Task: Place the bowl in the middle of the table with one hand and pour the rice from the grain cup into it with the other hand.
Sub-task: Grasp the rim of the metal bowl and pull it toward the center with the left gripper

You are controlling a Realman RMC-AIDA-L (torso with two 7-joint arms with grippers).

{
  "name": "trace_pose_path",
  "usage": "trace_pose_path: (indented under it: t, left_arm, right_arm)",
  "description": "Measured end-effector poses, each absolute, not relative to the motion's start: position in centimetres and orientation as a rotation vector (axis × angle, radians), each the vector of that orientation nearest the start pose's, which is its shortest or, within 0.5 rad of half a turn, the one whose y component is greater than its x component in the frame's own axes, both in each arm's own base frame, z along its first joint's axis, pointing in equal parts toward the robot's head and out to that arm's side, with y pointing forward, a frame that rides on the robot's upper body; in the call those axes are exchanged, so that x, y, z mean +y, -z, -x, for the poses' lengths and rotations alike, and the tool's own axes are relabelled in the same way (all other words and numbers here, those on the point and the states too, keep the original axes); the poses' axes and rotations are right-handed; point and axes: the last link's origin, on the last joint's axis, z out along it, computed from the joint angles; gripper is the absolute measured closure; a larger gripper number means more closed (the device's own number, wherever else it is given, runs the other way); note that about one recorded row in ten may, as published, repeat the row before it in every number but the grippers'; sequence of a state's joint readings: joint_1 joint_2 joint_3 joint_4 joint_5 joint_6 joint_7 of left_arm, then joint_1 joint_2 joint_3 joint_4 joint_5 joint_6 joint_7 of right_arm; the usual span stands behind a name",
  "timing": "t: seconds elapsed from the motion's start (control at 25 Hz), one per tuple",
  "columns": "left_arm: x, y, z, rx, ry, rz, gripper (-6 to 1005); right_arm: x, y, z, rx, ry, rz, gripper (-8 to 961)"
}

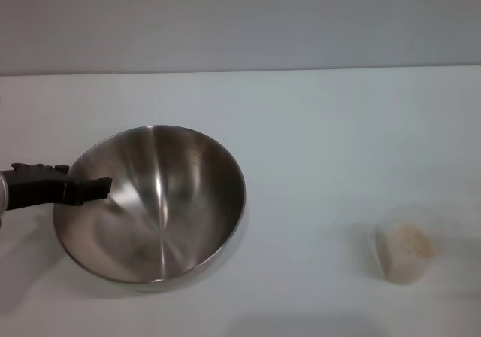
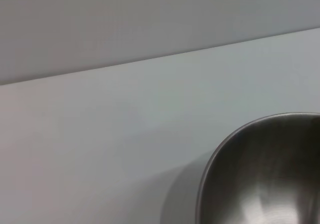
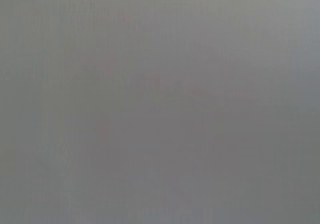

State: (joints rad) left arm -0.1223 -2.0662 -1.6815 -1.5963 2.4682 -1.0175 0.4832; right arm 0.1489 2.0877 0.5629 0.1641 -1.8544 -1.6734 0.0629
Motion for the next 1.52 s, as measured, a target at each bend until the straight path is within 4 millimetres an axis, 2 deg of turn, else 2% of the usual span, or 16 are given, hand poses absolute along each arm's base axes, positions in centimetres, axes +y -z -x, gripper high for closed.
trace_pose_path:
  t: [0.56,0.76,0.88,1.12,1.32,1.52]
  left_arm:
    - [32.58,-3.22,24.34,-1.038,0.031,2.156,250]
    - [32.64,-3.33,24.30,-1.035,0.037,2.154,336]
    - [32.68,-3.46,24.30,-1.035,0.041,2.150,524]
    - [32.95,-3.02,24.47,-1.048,0.029,2.163,728]
    - [33.00,-3.02,24.46,-1.051,0.029,2.164,937]
    - [33.13,-3.22,24.05,-1.067,0.048,2.174,940]
  right_arm:
    - [21.17,-3.41,-36.34,0.365,-0.737,1.220,136]
    - [21.17,-3.40,-36.34,0.365,-0.737,1.220,136]
    - [21.17,-3.41,-36.34,0.365,-0.737,1.220,136]
    - [21.25,-3.34,-36.27,0.364,-0.739,1.225,136]
    - [21.35,-3.28,-36.21,0.363,-0.741,1.234,135]
    - [21.35,-3.23,-36.19,0.364,-0.742,1.234,135]
